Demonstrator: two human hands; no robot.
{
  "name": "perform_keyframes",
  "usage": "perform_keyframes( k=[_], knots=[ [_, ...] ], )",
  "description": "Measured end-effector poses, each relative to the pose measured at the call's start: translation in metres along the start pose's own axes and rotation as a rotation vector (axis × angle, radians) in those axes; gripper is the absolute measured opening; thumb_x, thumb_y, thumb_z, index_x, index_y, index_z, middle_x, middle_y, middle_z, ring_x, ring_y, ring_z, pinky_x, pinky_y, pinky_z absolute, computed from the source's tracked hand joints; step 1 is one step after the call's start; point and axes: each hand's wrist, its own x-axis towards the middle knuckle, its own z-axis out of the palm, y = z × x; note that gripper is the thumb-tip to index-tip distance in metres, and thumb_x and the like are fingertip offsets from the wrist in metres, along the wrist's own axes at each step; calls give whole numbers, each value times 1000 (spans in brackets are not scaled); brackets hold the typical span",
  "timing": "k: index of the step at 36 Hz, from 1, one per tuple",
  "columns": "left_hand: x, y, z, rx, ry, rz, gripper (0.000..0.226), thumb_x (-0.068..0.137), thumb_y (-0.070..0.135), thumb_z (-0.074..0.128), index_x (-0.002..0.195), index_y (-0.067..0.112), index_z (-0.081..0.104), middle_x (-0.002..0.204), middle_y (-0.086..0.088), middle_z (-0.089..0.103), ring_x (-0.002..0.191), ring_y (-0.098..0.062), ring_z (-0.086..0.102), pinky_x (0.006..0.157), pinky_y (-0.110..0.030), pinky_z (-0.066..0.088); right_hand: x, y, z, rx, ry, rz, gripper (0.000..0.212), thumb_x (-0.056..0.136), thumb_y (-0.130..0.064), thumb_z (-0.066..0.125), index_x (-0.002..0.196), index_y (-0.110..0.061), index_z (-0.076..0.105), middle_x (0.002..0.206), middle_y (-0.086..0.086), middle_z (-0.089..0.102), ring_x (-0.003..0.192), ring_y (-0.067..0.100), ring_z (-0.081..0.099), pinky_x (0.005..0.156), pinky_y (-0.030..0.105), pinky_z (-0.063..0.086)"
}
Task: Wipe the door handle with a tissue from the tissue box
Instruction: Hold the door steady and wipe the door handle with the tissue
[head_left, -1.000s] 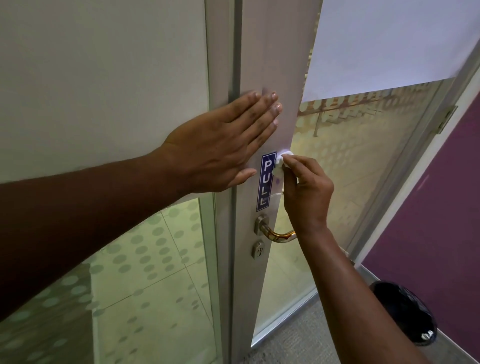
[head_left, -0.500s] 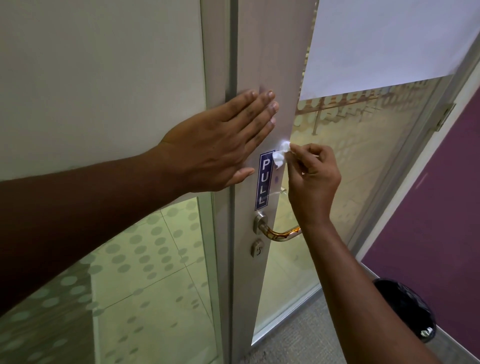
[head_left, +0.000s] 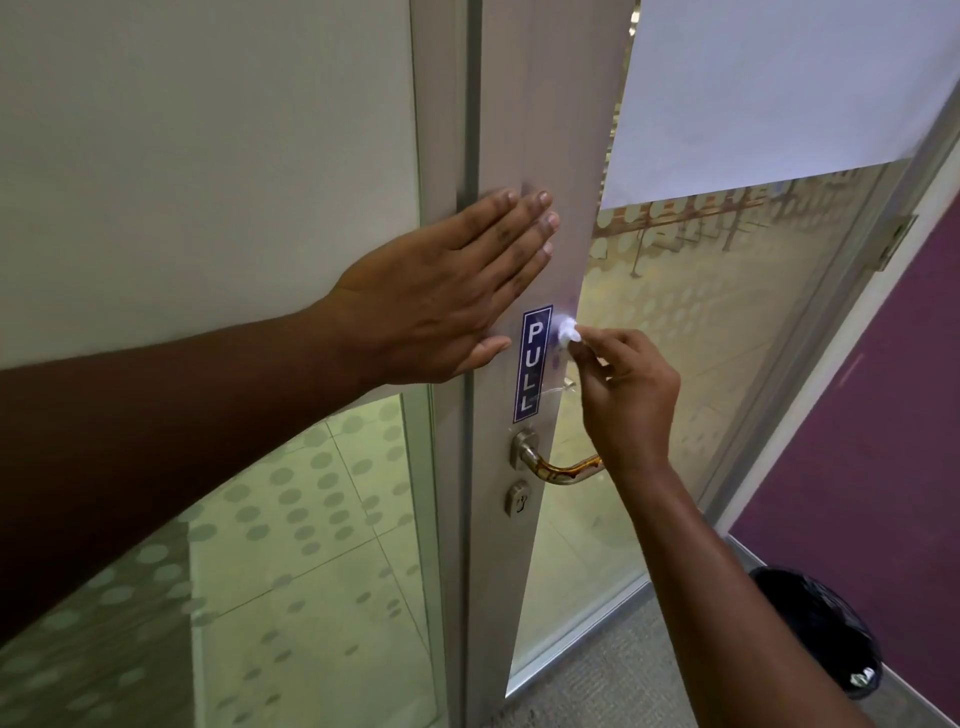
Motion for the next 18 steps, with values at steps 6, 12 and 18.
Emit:
perform_keyframes(
  k=[6,12,18],
  knots=[
    [0,0,0,-2,-5,-3,84,102,53,-4,157,-9,2,163,-36,6,154,-47,7,127,-52,10,18,-10,-1,58,52,-21,23,90,-9,70,113,-8,73,99,3,67,85,6,60,76,8,49],
    [0,0,2,3,15,4,83,102,53,-3,157,-9,3,163,-35,7,154,-47,8,127,-52,11,10,-12,10,26,44,-52,23,91,-7,68,114,-6,73,98,7,69,83,11,62,74,13,51],
    [-1,0,2,-2,13,6,83,102,53,-3,157,-9,2,163,-36,5,154,-48,7,127,-52,11,-4,-7,11,-29,-25,-36,21,90,-10,70,111,-8,74,94,6,70,79,15,63,69,26,55]
  ],
)
